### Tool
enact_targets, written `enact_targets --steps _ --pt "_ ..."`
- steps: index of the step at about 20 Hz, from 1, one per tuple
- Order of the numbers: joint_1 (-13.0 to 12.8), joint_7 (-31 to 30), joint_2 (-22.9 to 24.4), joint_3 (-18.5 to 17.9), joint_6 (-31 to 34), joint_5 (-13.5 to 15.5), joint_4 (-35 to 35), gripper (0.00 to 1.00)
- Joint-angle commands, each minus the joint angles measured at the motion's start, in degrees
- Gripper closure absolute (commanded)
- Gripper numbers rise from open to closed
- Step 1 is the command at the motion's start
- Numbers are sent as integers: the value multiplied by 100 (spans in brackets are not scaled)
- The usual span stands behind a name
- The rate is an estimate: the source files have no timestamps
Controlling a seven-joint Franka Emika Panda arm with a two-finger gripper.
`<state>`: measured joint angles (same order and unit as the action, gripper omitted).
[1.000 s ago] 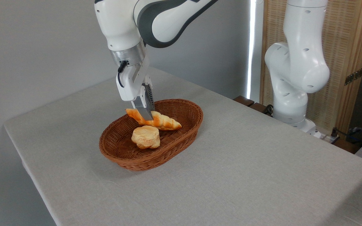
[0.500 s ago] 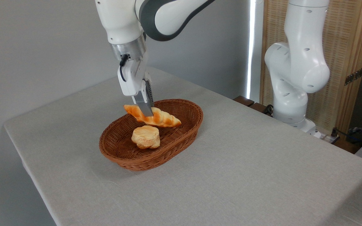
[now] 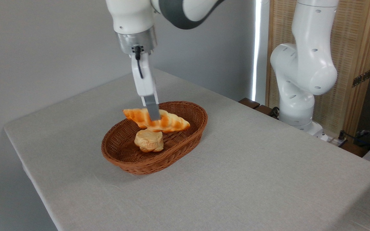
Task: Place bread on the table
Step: 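Lift the elongated bread out of the basket, then move the bread beside the basket and release it onto the table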
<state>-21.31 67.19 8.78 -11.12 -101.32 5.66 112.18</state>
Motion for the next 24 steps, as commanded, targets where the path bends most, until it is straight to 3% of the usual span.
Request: enact_targets --steps 1,6,11,14,16,18,24 --pt "-40 13 28 -513 95 59 -73 74" --pt "-31 40 -16 -1094 95 -170 -64 74" --pt "-31 127 -51 -1507 121 -179 -55 70" --pt "-31 128 -122 -1525 121 -266 -20 47" --pt "-31 128 -122 -1542 121 -328 -20 0" --pt "-40 128 -139 -1736 121 -311 -29 0" --pt "-48 128 -201 -1745 130 -311 -38 0"
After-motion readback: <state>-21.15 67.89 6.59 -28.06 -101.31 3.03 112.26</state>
